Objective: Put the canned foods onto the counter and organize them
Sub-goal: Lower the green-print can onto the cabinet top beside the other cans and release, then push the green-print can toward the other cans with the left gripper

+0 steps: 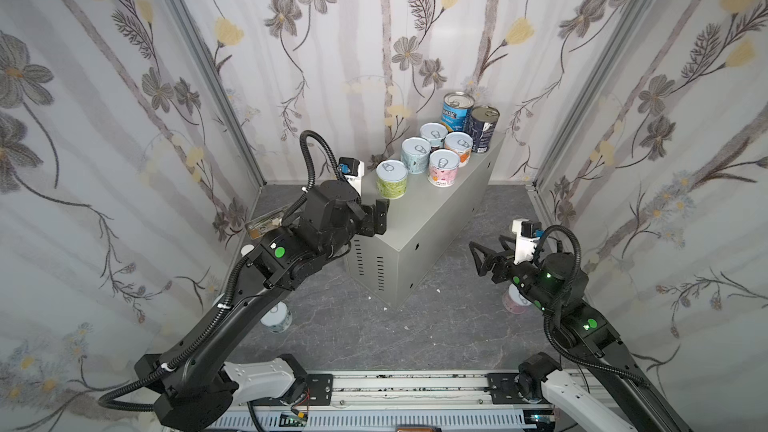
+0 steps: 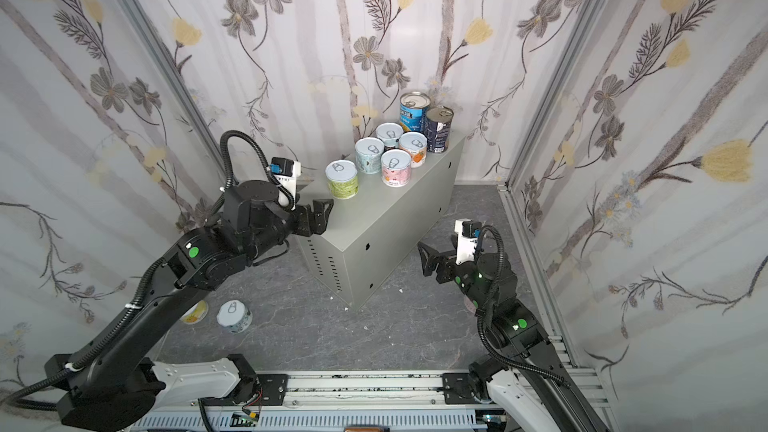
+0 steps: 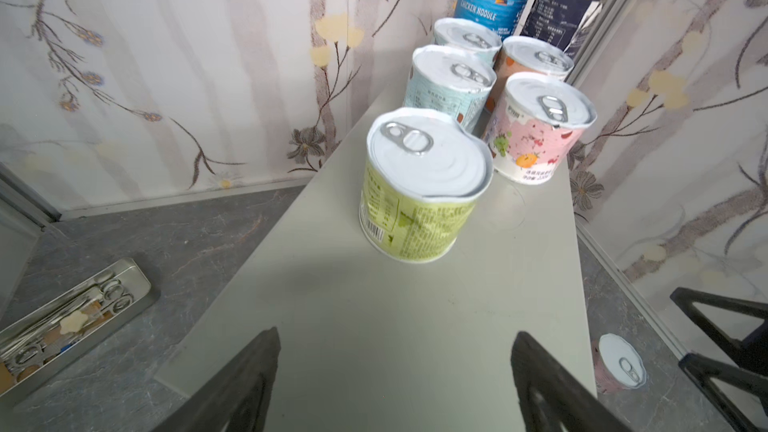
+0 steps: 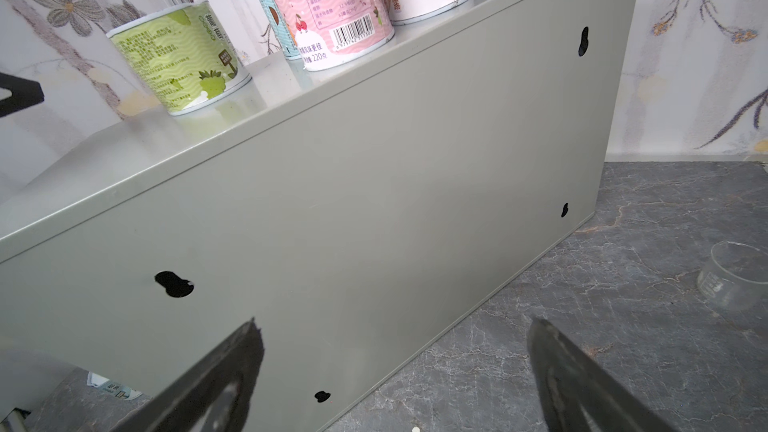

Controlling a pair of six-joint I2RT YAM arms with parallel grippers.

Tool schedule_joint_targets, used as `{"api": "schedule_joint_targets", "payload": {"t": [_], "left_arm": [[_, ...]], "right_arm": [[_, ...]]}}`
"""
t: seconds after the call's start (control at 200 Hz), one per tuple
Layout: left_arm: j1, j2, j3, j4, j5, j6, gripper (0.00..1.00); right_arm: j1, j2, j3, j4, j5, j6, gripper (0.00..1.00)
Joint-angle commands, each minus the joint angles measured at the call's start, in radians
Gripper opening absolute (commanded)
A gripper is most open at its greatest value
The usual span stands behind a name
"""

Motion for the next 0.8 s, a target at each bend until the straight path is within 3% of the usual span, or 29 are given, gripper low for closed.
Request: {"api": "schedule_joint_targets", "payload": {"t": [0.0,0.235,0.48,0.794], "left_arm": [[0.001,-0.019,-0.057,0.139,0.027,-0.016,0.87],[0.0,0.002,-0.1,0.209,-0.015,-0.018,0.81],[0.009,0.097,-0.052,0.257,-0.049,0.007,0.73],[0.036,0.204,0.017,0.289,-0.006,0.013,0.66]], "right_arm": [[0.001,0.005,0.011,0.014,-0.001,0.0,1.0],[0.0,0.018,0.019,0.014,-0.005,-0.001,1.0],[0.0,0.012,0.008,0.014,-0.002,0.0,1.0],[0.0,0.01,-0.001,0.01,-0.005,-0.005,1.0]]}}
